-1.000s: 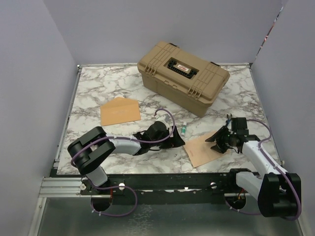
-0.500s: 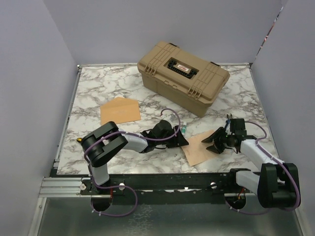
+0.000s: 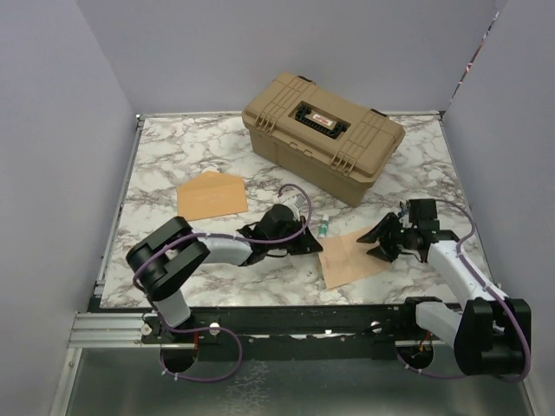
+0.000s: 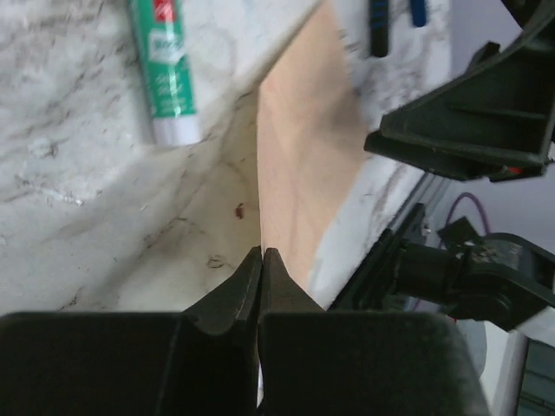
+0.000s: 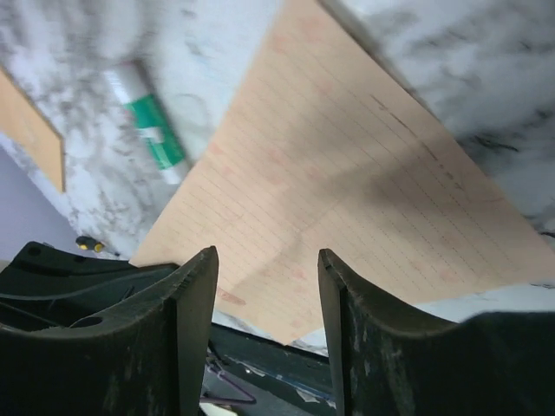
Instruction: Place the letter into the envelope and seal it
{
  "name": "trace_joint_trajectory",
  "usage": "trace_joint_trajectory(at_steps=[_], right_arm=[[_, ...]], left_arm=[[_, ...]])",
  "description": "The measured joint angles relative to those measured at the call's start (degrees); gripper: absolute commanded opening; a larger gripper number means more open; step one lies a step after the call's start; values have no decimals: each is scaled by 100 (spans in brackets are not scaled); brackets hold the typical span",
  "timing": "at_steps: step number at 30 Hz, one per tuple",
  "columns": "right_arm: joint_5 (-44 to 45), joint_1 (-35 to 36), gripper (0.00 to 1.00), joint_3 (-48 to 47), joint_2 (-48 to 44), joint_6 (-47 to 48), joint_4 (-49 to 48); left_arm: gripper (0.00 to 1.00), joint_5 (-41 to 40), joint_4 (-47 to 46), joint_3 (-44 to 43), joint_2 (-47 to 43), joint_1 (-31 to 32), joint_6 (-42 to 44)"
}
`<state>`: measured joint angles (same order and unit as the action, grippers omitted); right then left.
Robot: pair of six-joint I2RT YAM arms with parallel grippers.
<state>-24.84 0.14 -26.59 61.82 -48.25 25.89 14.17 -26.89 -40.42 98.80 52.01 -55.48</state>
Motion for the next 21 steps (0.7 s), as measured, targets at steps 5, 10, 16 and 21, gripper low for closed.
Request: trace_joint_trajectory(at_steps=[5,10,16,21], right_arm=[[-50,0,54,-1172,-205,811,411],[-675,0,67,-2485,-247,1932,627],[-2214,0,100,-3681,-256,3064,765],[-3226,70,100,-4181,-372,4048,1056]], left_arm=[[0,476,417,-155,-1021,-391,702],[0,1029,1484,-839,-1998,-490,1840],[0,1840,2695,-1703,-2702,-688,2957],[0,2356,3477,-2225,-2756,-807,3574]])
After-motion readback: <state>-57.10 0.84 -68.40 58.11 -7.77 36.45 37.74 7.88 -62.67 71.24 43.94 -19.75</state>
